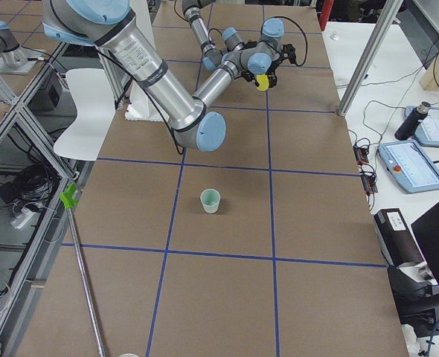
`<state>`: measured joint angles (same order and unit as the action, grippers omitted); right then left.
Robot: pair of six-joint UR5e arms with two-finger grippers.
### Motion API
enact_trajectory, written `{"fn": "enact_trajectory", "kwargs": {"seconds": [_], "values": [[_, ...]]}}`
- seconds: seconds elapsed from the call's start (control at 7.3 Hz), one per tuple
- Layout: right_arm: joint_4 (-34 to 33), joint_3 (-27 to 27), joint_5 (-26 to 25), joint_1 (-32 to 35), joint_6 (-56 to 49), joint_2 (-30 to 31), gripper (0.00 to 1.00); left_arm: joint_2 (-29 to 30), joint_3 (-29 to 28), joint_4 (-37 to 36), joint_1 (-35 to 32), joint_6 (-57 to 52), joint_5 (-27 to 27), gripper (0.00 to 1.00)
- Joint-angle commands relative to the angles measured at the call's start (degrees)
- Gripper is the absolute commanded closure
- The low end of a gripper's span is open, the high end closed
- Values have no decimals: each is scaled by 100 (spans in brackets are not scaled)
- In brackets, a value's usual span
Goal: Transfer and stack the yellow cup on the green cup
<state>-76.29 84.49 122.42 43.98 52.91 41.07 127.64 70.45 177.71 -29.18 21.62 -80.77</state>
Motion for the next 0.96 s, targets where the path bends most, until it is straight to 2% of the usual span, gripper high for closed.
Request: {"fn": "enact_trajectory", "kwargs": {"seconds": [0.0, 0.14, 0.27, 0.41, 0.55, 0.82], "values": [[0, -3, -26, -74, 9, 7, 42, -2, 4, 0, 0, 0, 0, 50], [8, 6, -26, -92, 17, 7, 53, 6, 4, 0, 0, 0, 0, 50], [9, 15, -17, -100, 26, 7, 70, -2, 4, 0, 0, 0, -9, 50], [9, 24, -17, -101, 26, 7, 79, -2, 4, 0, 0, 0, 0, 50], [9, 32, -17, -101, 26, 7, 87, -2, 4, 9, 0, 0, -9, 50], [9, 32, -17, -101, 26, 7, 94, -11, 4, 18, 0, 0, -9, 50]]}}
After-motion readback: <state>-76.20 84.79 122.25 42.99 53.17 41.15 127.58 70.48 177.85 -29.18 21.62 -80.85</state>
